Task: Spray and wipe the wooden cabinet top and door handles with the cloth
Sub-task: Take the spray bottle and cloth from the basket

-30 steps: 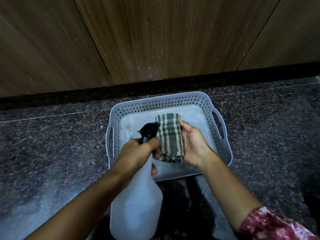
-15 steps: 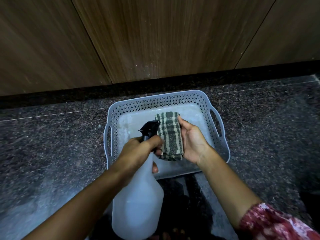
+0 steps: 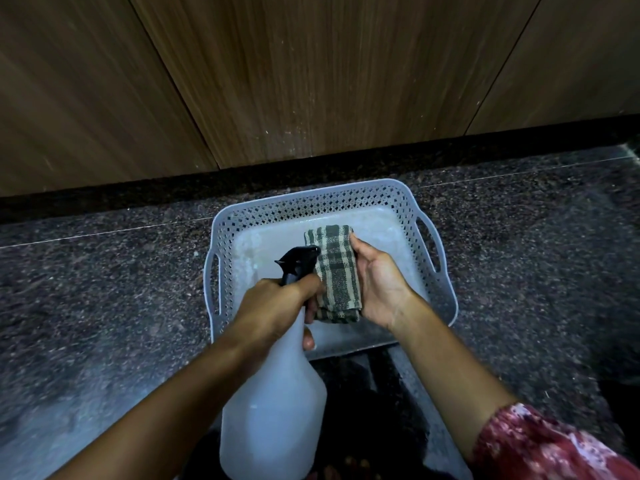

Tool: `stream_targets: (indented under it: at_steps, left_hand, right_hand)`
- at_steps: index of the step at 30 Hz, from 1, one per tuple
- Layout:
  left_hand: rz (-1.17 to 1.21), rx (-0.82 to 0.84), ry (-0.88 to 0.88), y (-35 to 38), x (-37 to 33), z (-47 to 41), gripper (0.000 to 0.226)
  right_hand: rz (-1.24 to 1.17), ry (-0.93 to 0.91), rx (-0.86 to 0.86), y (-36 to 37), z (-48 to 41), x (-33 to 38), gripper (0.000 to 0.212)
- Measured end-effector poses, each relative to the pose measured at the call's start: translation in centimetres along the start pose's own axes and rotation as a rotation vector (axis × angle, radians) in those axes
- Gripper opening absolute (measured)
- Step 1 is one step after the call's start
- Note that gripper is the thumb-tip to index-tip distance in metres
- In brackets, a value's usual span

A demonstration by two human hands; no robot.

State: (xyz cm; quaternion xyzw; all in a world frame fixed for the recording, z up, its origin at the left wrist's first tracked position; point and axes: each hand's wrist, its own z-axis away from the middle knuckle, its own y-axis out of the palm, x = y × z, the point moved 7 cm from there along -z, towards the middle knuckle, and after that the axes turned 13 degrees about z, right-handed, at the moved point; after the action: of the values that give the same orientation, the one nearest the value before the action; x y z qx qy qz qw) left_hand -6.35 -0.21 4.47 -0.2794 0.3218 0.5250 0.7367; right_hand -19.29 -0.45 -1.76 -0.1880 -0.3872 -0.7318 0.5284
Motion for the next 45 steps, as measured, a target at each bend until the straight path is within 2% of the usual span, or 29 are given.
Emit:
stream_targets:
  at_steps: [6, 12, 16, 21, 24, 28, 30, 32, 38, 42, 45]
  left_hand:
    - [0.126, 0.015, -0.022, -0.1, 0.2, 0.0, 0.027]
    - [0.091, -0.038, -0.027, -0.7, 0.6, -0.5, 0.032]
    - [0.146, -0.025, -0.033, -0.7, 0.5, -0.6, 0.029]
    - [0.089, -0.03, -0.013, -0.5, 0.5, -0.7, 0.03]
    - [0.099, -0.032, 0.152, -0.7, -1.5, 0.1, 0.025]
    - [0.172, -0.085, 0.602, -1.8, -5.6, 1.6, 0.002]
    - [0.116, -0.118, 0.784, -2.4, -6.3, 1.3, 0.015]
    - [0.1, -0.142, 0.859, -2.8, -6.1, 0.3, 0.023]
    - [-0.027, -0.291, 0.851, -3.1, -3.7, -2.6, 0.016]
    - [0.011, -0.296, 0.822, -3.8, -2.4, -3.4, 0.027]
    - [0.061, -0.188, 0.668, -4.2, -1.4, -4.6, 0.056]
  right_hand:
    - [0.003, -0.012, 0.015, 0.0, -0.4, 0.1, 0.05]
    - [0.004, -0.014, 0.01, 0.1, -0.3, -0.1, 0.049]
    - [0.003, -0.014, -0.001, 0.0, -0.3, 0.0, 0.05]
    - [0.014, -0.012, 0.01, 0.4, 0.0, 0.3, 0.049]
    - [-0.01, -0.009, -0.011, 0.1, 0.3, 0.7, 0.051]
    - [-0.134, 0.006, -0.053, -1.9, 1.1, 1.3, 0.053]
    - [-0.184, 0.015, -0.079, -3.3, 1.7, 1.4, 0.053]
    - [-0.224, 0.024, -0.097, -4.4, 2.4, 1.4, 0.053]
    - [-0.336, 0.012, -0.076, -5.7, 4.0, 0.4, 0.051]
    - [-0.417, -0.065, -0.036, -5.4, 5.1, 0.6, 0.05]
    - [-0.505, -0.167, -0.014, -4.8, 6.7, 1.3, 0.053]
